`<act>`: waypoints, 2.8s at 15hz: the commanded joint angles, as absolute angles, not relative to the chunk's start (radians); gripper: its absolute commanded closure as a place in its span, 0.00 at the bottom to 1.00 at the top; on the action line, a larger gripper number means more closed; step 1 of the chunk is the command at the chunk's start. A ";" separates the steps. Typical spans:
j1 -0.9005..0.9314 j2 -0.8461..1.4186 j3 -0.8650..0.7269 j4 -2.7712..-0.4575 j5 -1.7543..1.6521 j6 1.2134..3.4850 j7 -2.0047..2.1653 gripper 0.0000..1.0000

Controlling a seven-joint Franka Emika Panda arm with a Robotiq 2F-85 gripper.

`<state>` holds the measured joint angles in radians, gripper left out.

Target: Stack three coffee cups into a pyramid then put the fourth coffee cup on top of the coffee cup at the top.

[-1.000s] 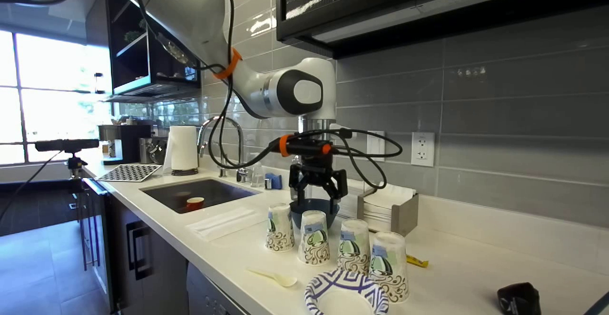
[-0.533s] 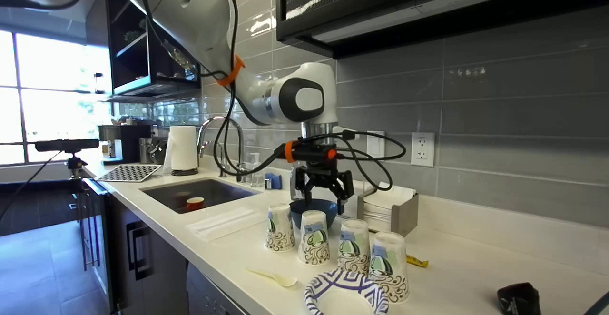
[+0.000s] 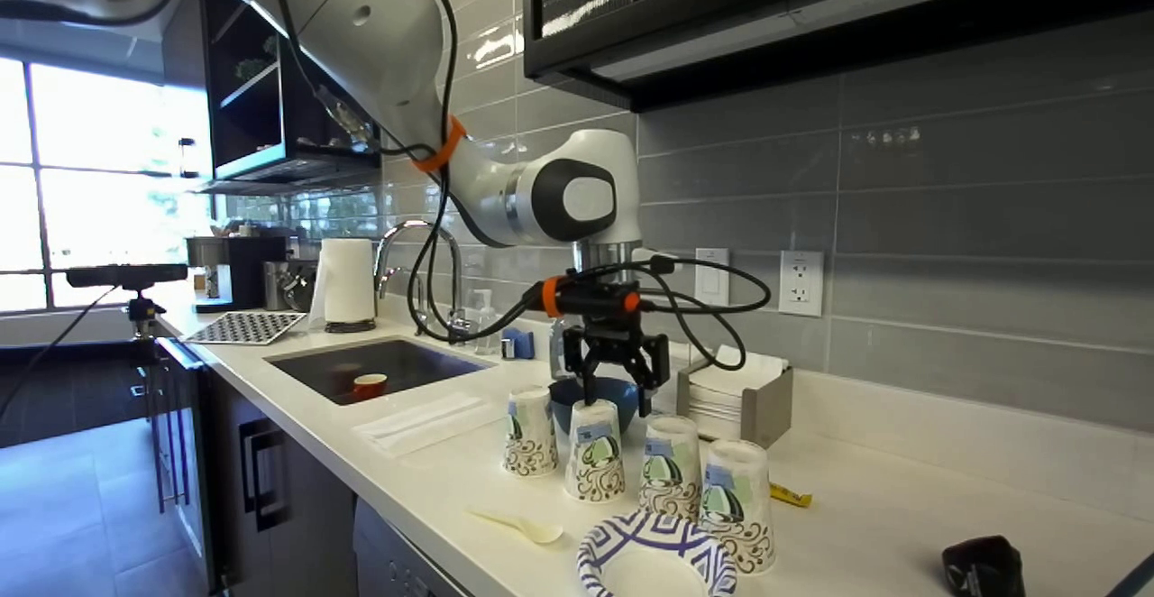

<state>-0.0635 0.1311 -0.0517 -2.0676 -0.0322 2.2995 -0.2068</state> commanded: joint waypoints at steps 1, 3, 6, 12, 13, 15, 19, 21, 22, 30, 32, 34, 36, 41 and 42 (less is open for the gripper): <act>-0.064 0.131 -0.049 -2.077 -0.051 2.326 -0.213 0.46; -0.065 0.132 -0.049 -2.078 -0.049 2.327 -0.216 0.60; -0.066 0.133 -0.049 -2.079 -0.043 2.327 -0.222 0.81; -0.067 0.137 -0.049 -2.074 -0.037 2.316 -0.225 1.00; -0.066 0.132 -0.047 -2.072 -0.035 2.311 -0.224 1.00; -0.065 0.117 -0.047 -2.072 -0.037 2.300 -0.221 0.99; -0.061 0.044 -0.049 -2.075 -0.055 2.275 -0.207 0.99; -0.057 -0.007 -0.050 -2.075 -0.072 2.262 -0.196 0.99; -0.057 -0.034 -0.051 -2.075 -0.090 2.256 -0.190 0.99; -0.068 -0.126 -0.068 -2.034 -0.136 2.251 -0.171 0.99; -0.069 -0.135 -0.070 -2.031 -0.136 2.247 -0.171 0.98; -0.067 -0.129 -0.069 -2.035 -0.136 2.247 -0.171 0.98; -0.085 -0.111 -0.073 -2.013 -0.182 2.250 -0.120 0.99; -0.124 -0.077 -0.102 -1.948 -0.245 2.201 -0.041 0.99; -0.131 -0.068 -0.106 -1.934 -0.259 2.184 -0.027 0.99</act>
<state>-0.1144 -0.1076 -0.0997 -2.0003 -0.2066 2.2374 -0.0835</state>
